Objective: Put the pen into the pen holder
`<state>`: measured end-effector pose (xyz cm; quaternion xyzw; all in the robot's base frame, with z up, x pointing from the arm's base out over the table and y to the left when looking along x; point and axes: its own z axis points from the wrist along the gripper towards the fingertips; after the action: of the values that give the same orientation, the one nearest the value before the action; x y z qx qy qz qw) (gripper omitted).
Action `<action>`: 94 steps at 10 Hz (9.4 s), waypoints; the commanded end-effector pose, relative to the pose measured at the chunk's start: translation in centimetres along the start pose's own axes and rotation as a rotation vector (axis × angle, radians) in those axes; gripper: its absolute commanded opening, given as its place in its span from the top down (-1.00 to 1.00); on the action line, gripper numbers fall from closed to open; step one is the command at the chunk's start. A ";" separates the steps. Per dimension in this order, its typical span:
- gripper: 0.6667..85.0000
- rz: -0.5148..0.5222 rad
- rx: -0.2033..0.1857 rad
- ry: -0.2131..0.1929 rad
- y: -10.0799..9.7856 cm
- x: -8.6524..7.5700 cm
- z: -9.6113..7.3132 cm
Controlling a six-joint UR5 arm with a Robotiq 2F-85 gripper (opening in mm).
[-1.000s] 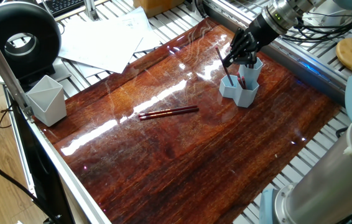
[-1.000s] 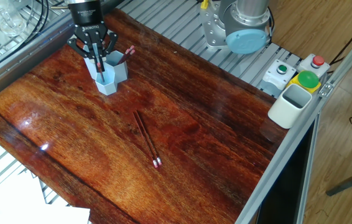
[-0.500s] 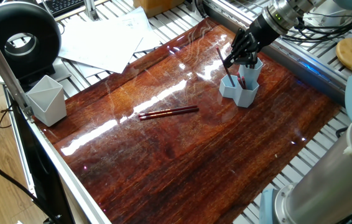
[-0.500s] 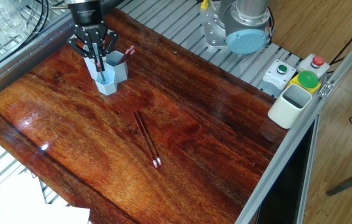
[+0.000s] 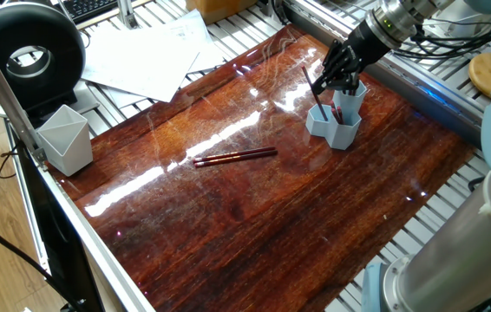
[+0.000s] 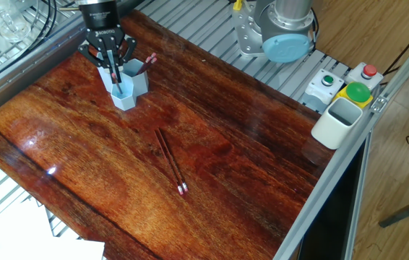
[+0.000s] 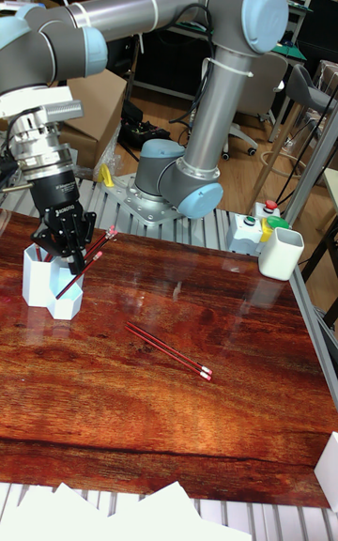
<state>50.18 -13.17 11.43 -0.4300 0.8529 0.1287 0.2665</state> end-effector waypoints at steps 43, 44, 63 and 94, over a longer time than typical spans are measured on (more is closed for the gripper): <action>0.99 0.066 0.292 0.567 -7.3 0.3 -1.4; 0.99 0.072 0.306 0.608 -7.5 1.2 -2.1; 0.99 -0.183 0.314 0.816 -8.8 -2.0 0.8; 0.99 0.030 0.122 0.763 -16.2 4.5 1.0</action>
<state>59.42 -24.88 8.37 -0.3842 0.9148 -0.1029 -0.0703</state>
